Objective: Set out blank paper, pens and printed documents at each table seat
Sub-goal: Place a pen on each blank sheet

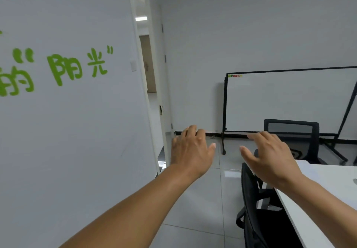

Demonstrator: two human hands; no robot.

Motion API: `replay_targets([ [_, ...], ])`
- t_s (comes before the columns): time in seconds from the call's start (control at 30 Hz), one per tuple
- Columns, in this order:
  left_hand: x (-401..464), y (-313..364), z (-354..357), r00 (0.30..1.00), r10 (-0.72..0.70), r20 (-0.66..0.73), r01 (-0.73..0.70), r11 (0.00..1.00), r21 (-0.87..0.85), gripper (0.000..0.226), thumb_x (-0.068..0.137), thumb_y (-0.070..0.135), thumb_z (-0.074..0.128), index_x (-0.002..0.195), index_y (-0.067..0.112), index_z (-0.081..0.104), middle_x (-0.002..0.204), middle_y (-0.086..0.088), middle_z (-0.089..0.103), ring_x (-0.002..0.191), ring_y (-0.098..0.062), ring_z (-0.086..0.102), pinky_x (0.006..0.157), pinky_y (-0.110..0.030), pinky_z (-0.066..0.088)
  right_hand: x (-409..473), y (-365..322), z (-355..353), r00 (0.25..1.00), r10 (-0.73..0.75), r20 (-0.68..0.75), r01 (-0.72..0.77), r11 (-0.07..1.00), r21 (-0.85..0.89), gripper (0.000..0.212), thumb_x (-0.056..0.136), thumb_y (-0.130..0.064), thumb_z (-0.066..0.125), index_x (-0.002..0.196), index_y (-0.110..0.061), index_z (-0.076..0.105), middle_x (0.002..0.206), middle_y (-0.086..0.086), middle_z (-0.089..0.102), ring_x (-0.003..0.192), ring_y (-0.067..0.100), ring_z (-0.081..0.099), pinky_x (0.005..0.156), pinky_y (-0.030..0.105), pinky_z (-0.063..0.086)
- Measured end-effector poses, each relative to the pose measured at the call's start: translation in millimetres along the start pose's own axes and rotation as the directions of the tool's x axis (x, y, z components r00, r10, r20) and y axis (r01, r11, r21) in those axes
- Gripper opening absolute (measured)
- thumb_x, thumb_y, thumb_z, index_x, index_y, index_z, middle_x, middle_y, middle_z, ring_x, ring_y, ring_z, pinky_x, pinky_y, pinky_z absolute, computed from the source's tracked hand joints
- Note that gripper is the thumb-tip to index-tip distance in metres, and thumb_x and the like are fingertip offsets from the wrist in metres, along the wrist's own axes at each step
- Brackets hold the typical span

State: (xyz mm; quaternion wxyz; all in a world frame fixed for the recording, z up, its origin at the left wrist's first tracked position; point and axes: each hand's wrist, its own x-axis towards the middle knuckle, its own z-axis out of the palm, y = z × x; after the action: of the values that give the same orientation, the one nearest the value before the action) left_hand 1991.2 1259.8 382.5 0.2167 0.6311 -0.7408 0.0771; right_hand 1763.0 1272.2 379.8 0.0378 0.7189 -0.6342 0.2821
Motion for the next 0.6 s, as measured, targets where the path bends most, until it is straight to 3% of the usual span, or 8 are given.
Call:
replay_targets([
  [0.37,115,-81,70,0.997,-0.067,0.044,0.067,0.998,-0.010,0.056,0.109,0.057,0.047,0.151,0.020,0.053,0.158,-0.003,0.050,0.147,-0.026,0.049,0.115,-0.049,0.043,132,-30,109,0.994,-0.090,0.057,0.091,0.996,-0.002,0.058,0.103,-0.054,0.057,0.146,-0.015,0.062,0.139,0.003,0.066,0.132,0.026,0.057,0.109,0.044,0.046],
  [0.6,229,-152,113,0.996,-0.021,0.083,0.025,0.999,-0.046,0.056,0.111,0.058,0.045,0.153,0.021,0.051,0.166,-0.004,0.043,0.152,-0.027,0.045,0.118,-0.051,0.042,247,-49,173,0.998,-0.022,0.056,0.025,0.999,-0.047,0.053,0.103,-0.053,0.056,0.142,-0.018,0.063,0.137,0.001,0.065,0.128,0.025,0.056,0.109,0.040,0.041],
])
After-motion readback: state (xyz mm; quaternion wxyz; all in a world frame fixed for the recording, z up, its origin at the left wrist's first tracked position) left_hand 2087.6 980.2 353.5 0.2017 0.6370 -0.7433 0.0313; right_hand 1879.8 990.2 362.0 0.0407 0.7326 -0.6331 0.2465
